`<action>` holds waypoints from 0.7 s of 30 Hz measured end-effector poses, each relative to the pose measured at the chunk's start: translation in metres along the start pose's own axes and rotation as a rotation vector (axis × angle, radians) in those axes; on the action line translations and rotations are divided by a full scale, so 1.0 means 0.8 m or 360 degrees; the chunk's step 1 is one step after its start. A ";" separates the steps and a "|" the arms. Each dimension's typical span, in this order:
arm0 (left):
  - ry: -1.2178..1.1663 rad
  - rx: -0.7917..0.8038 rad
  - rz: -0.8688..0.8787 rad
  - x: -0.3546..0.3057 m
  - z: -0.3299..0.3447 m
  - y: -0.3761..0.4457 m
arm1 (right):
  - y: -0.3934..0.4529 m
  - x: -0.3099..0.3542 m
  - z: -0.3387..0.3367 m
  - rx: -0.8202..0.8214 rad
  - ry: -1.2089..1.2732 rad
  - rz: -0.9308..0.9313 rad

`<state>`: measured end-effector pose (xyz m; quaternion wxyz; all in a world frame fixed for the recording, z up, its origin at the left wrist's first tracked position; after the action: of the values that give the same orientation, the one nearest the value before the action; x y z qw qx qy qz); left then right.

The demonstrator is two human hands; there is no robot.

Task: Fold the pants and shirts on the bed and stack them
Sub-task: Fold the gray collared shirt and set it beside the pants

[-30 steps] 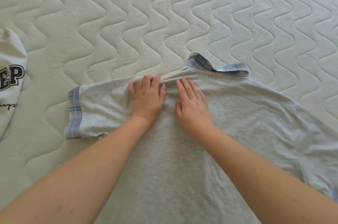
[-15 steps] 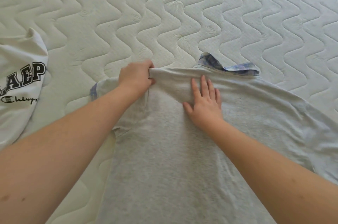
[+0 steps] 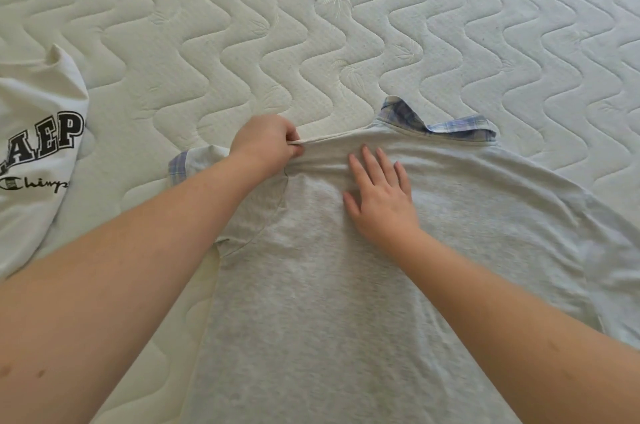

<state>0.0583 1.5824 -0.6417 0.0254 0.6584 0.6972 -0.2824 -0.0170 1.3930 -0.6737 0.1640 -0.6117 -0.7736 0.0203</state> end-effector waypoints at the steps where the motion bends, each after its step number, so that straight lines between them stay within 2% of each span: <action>1: -0.0111 -0.0045 -0.0044 0.005 -0.002 0.001 | -0.001 -0.001 0.000 -0.0019 -0.0014 -0.0020; 4: -0.0346 -0.0229 -0.0171 0.015 -0.015 0.004 | -0.002 0.001 -0.004 -0.0101 0.0001 -0.0071; 6: -0.0368 -0.0269 -0.0238 0.018 -0.013 0.008 | 0.001 0.005 -0.004 -0.0105 0.0003 -0.0081; 10: -0.0198 0.0071 -0.0296 0.010 0.020 0.016 | 0.018 0.015 0.023 0.0148 0.0026 -0.0082; 12: -0.0079 0.0072 -0.0282 0.008 0.019 0.022 | 0.025 0.017 0.035 0.0232 -0.0004 -0.0065; 17: 0.0130 0.0054 -0.0300 0.012 0.014 0.038 | 0.029 0.027 0.036 0.0108 -0.0104 -0.0047; 21: 0.0128 0.0079 -0.0238 0.016 0.015 0.048 | 0.054 0.038 0.035 0.0036 -0.0046 0.0084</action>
<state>0.0883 1.5876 -0.6711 -0.0403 0.6158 0.7376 -0.2740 0.0102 1.4376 -0.7031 0.1590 -0.6298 -0.7591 0.0423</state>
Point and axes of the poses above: each hand's wrist, its own y-axis towards the middle knuckle, its own z-axis out of the palm, x = y × z, the point moved 8 cm from there along y, towards the middle knuckle, and after that the axes turned 2 degrees about x, right-handed, at the moved point
